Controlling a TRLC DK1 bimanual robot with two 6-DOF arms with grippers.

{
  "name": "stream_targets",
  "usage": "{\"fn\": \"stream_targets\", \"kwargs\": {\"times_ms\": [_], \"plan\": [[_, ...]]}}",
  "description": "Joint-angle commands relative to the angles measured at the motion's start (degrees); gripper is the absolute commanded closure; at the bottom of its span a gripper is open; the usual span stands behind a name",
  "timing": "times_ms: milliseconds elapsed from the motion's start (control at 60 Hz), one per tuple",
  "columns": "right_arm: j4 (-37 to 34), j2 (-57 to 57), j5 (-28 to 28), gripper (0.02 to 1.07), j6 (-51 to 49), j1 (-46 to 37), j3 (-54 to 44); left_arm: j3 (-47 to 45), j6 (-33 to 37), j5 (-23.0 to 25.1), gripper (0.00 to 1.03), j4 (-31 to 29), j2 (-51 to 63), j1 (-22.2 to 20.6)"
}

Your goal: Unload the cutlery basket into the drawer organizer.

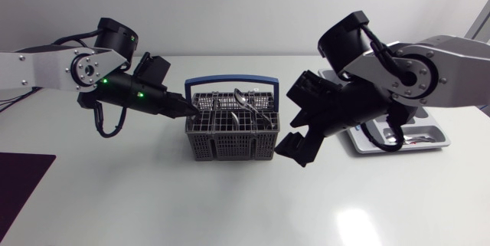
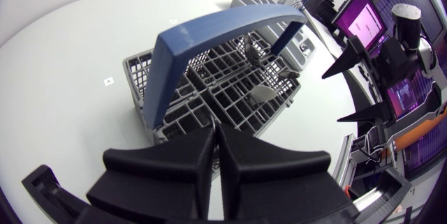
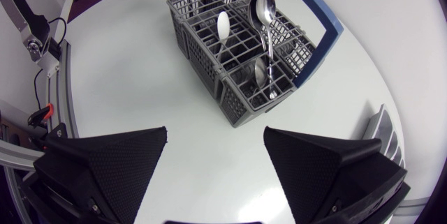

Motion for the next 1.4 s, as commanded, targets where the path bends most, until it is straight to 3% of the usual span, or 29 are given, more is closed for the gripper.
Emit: {"fn": "stream_targets", "kwargs": {"times_ms": [0, 733, 1100, 1383], "plan": [[0.17, -1.13, 0.27, 0.07, 1.35, 0.8, -1.66, 0.07, -1.46, 1.39, 0.99, 0.4, -2.61, 0.58], [3.25, -13.0, -1.14, 0.07, 1.09, 1.77, -6.67, -3.79, -4.62, 5.7, 0.99, -1.36, -23.97, 1.9], [1.58, -18.36, -7.9, 0.1, -1.11, 2.12, -9.83, -6.43, -4.27, 9.04, 0.99, -3.21, -27.4, -6.8], [3.78, -16.86, -8.61, 0.12, -2.07, 5.9, -12.11, -7.05, -4.1, 10.09, 0.99, -3.3, -25.38, -13.83]]}}
